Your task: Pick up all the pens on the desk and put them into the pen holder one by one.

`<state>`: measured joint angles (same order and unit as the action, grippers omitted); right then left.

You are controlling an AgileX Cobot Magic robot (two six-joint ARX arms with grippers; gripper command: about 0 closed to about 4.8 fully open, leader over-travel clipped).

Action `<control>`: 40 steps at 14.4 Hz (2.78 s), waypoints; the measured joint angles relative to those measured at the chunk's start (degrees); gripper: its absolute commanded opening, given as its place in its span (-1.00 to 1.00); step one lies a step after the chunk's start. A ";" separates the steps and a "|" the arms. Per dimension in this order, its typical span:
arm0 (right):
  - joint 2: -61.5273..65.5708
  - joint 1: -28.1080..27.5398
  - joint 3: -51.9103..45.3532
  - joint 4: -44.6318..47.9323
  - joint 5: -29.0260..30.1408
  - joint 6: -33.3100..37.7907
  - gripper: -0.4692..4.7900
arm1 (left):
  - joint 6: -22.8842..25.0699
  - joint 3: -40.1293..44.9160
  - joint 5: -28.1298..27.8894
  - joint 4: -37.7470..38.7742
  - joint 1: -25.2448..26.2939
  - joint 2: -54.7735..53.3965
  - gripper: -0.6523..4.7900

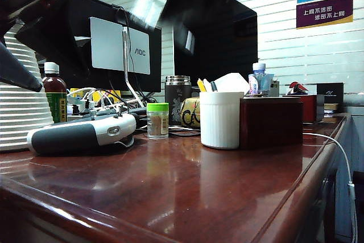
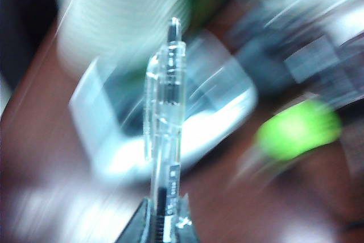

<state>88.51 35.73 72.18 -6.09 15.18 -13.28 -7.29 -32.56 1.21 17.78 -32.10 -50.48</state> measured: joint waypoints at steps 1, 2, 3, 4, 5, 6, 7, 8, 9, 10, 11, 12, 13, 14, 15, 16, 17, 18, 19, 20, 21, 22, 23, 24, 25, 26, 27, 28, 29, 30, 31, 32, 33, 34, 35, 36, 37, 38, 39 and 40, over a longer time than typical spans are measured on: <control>-1.31 -1.81 0.07 5.68 -0.02 3.78 -0.84 | 0.02 0.00 -0.59 0.00 -0.02 0.00 1.00; -1.84 -3.82 0.11 10.40 0.00 7.15 -0.84 | 0.00 0.00 -1.01 0.00 0.00 0.00 1.00; -1.64 -5.81 0.11 13.25 -0.07 9.25 -0.84 | 0.02 0.00 -1.11 0.00 0.00 -0.02 1.00; -1.31 -7.17 -0.09 14.47 -0.13 9.75 -0.84 | 0.00 0.00 -1.29 0.00 -0.02 0.00 1.00; -1.05 -8.11 -1.14 17.46 -0.04 10.32 -0.84 | 0.02 0.00 -1.31 0.00 0.00 0.00 1.00; -1.03 -9.22 -4.33 24.11 0.26 12.68 -0.84 | 0.00 0.00 -1.44 0.00 -0.02 0.00 1.00; -0.96 -10.10 -8.50 31.26 0.44 15.80 -0.84 | 0.00 0.00 -2.19 0.00 -0.02 0.00 1.00; -0.94 -10.78 -12.20 36.59 0.20 17.40 -0.84 | 0.00 0.00 -2.71 0.00 0.00 0.00 1.00; -0.94 -10.86 -15.02 38.77 -0.68 17.86 -0.84 | 0.02 0.00 -3.08 0.00 0.00 0.00 1.00; -0.61 -10.62 -16.96 39.78 -0.87 17.88 -0.84 | 0.02 0.00 -3.65 0.00 -0.02 0.00 1.00; 0.83 -10.58 -18.84 42.36 -0.76 17.79 -0.84 | 0.02 0.00 -3.89 0.00 0.00 0.00 1.00; 2.71 -10.58 -19.74 43.65 0.04 17.79 -0.84 | 0.02 0.00 -4.20 0.00 -0.02 0.00 1.00; 4.81 -10.60 -19.74 44.39 0.79 17.79 -0.84 | 0.02 0.00 -4.31 0.00 0.00 0.00 1.00; 7.32 -10.62 -19.71 47.54 1.09 17.79 -0.84 | 0.02 0.00 -4.33 0.00 0.00 0.00 1.00; 10.73 -10.93 -19.69 52.83 1.29 17.79 -0.84 | 0.02 0.00 -4.33 0.00 0.00 0.00 1.00; 12.83 -10.99 -19.65 55.60 1.33 17.77 -0.84 | 0.02 0.00 -4.33 0.00 0.00 0.00 1.00; 13.03 -11.26 -19.67 55.69 1.29 17.75 -0.84 | 0.02 0.00 -4.48 0.00 0.00 0.00 1.00; 13.00 -11.32 -19.63 55.76 -0.28 16.04 -0.84 | 0.00 0.00 -4.85 0.00 0.00 0.00 1.00; 13.00 -11.32 -19.63 55.60 -1.01 14.34 -0.84 | 0.02 0.00 -4.90 0.00 -0.02 0.00 1.00; 12.98 -11.32 -19.63 54.64 -1.07 14.25 -0.84 | 0.02 0.00 -4.90 0.00 0.00 0.00 1.00; 12.96 -11.32 -19.63 52.96 -1.14 14.25 -0.84 | 0.02 0.00 -4.87 0.00 -0.02 0.00 1.00; 12.96 -11.32 -19.63 51.49 -1.16 14.38 -0.84 | 0.00 0.00 -4.90 0.00 0.00 0.00 1.00; 12.96 -11.32 -19.63 50.29 -1.22 14.56 -0.84 | 0.02 0.00 -4.90 0.00 0.00 0.00 1.00; 12.96 -11.32 -19.63 49.88 -1.25 14.56 -0.82 | 0.02 0.00 -4.90 0.00 -0.02 0.00 1.00; 12.96 -11.30 -19.63 49.40 -1.25 14.56 -0.49 | 0.02 0.00 -4.90 0.00 0.00 0.00 1.00; 12.96 -11.30 -19.61 49.31 -1.25 14.53 -0.24 | 0.02 0.00 -4.90 0.00 0.00 0.00 1.00; 12.96 -11.30 -19.61 49.00 -1.14 14.56 -0.11 | 0.02 0.00 -4.90 0.00 -0.02 0.00 1.00; 12.96 -11.30 -19.63 48.63 -0.04 14.71 -0.11 | 0.02 0.00 -4.90 0.00 -0.02 0.00 1.00; 12.96 -11.30 -19.63 48.61 0.02 14.75 -0.01 | 0.02 0.00 -4.90 0.00 0.00 0.00 1.00; 12.96 -11.30 -19.63 48.61 0.02 14.73 0.06 | 0.02 0.00 -4.90 0.00 0.00 0.00 1.00; 12.94 -11.30 -19.63 48.59 0.02 14.73 0.05 | 0.02 0.00 -4.90 0.02 0.00 0.00 1.00; 11.82 -11.30 -19.63 47.43 -0.22 14.49 0.05 | 0.02 0.00 -4.90 0.09 0.00 0.00 1.00; 10.95 -11.30 -19.63 46.77 -1.14 13.86 0.05 | 0.02 0.00 -4.90 0.31 0.00 0.00 1.00; 10.19 -11.30 -19.61 45.97 -2.19 12.85 0.05 | 0.02 0.00 -4.90 0.85 0.00 0.00 1.00; 9.70 -11.30 -19.61 45.00 -2.78 11.98 0.05 | 0.02 0.00 -4.90 1.36 0.00 -0.02 1.00; 9.62 -11.30 -19.61 44.26 -3.02 11.65 0.05 | 0.02 0.00 -4.90 1.42 -0.02 -0.02 1.00; 9.55 -11.30 -19.63 43.67 -3.10 11.61 0.05 | 0.00 0.00 -4.90 1.44 0.00 -0.02 1.00; 8.68 -11.30 -19.67 42.95 -3.15 11.47 0.05 | 0.02 0.00 -4.90 1.42 0.00 -0.02 1.00; 6.25 -11.30 -19.67 42.88 -3.17 11.47 0.05 | 0.02 0.00 -4.90 1.44 -0.02 -0.02 1.00; 3.26 -11.30 -19.67 42.88 -3.19 11.45 0.05 | 0.00 0.00 -4.90 1.44 0.00 0.00 1.00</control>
<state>91.77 24.43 52.51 36.80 11.99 -1.83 -7.29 -32.56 -3.68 19.22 -32.10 -50.48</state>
